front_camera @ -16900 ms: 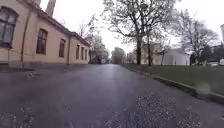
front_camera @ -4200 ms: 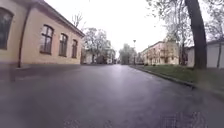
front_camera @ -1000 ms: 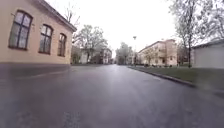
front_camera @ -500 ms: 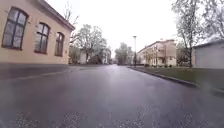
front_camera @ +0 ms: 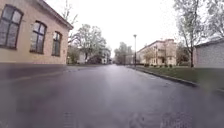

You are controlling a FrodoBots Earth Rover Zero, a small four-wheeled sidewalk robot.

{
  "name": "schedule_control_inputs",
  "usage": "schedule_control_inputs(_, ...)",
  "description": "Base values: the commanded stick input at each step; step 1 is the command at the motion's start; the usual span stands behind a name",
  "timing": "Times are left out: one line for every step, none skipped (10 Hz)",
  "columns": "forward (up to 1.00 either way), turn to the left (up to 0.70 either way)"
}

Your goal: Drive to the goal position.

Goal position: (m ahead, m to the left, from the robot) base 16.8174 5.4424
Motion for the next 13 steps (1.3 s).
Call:
schedule_control_inputs(1.00,0.00)
schedule_control_inputs(1.00,0.00)
schedule_control_inputs(1.00,0.00)
schedule_control_inputs(1.00,0.00)
schedule_control_inputs(1.00,0.00)
schedule_control_inputs(1.00,0.00)
schedule_control_inputs(1.00,0.00)
schedule_control_inputs(1.00,0.00)
schedule_control_inputs(1.00,0.00)
schedule_control_inputs(1.00,0.00)
schedule_control_inputs(1.00,0.00)
schedule_control_inputs(1.00,0.00)
schedule_control_inputs(1.00,0.00)
